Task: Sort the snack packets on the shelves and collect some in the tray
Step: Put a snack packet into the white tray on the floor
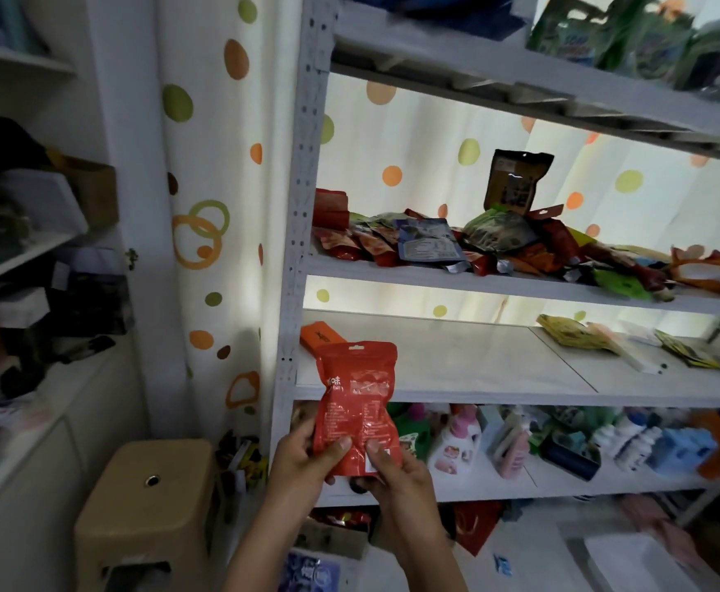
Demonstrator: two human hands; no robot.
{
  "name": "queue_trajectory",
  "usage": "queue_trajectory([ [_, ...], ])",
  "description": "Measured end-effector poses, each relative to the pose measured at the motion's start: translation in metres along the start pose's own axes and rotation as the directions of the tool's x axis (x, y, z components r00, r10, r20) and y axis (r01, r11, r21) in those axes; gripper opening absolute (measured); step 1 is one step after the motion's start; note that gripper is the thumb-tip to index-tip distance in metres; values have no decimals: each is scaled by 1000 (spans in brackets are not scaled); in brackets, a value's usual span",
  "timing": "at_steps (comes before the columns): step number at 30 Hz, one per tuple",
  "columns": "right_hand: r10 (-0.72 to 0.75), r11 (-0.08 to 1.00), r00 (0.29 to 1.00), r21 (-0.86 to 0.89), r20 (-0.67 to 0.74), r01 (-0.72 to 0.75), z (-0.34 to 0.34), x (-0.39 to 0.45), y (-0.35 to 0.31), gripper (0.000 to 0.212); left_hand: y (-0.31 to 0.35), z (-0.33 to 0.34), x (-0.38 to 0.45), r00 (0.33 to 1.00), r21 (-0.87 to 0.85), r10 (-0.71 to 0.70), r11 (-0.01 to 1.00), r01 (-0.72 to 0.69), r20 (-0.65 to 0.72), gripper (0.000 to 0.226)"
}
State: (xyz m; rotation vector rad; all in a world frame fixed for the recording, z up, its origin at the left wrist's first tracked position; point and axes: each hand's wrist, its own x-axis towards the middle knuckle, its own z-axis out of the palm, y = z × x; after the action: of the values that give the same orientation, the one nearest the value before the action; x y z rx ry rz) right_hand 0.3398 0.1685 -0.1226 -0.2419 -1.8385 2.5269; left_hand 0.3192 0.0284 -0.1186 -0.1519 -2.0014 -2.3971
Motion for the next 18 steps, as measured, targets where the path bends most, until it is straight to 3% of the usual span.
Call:
queue_trajectory([
  [5, -29, 999, 997, -21, -71, 27, -21, 1, -9, 43, -15, 27, 8, 1000, -68, -15, 998, 14, -15, 29],
  [8, -97, 993, 986, -77, -134, 87, -26, 1, -17, 41, -22, 47, 16, 998, -49, -44, 998, 42, -41, 43],
  [11, -125, 988, 978, -109, -164, 108, -28, 4, -19, 32, -23, 63, 22, 985, 49, 25, 999, -17, -169, 51],
  [18, -124, 991, 986, -54, -112, 118, -36, 13, -37, 26, -4, 80, 34, 995, 171, 50, 985, -35, -86, 29],
])
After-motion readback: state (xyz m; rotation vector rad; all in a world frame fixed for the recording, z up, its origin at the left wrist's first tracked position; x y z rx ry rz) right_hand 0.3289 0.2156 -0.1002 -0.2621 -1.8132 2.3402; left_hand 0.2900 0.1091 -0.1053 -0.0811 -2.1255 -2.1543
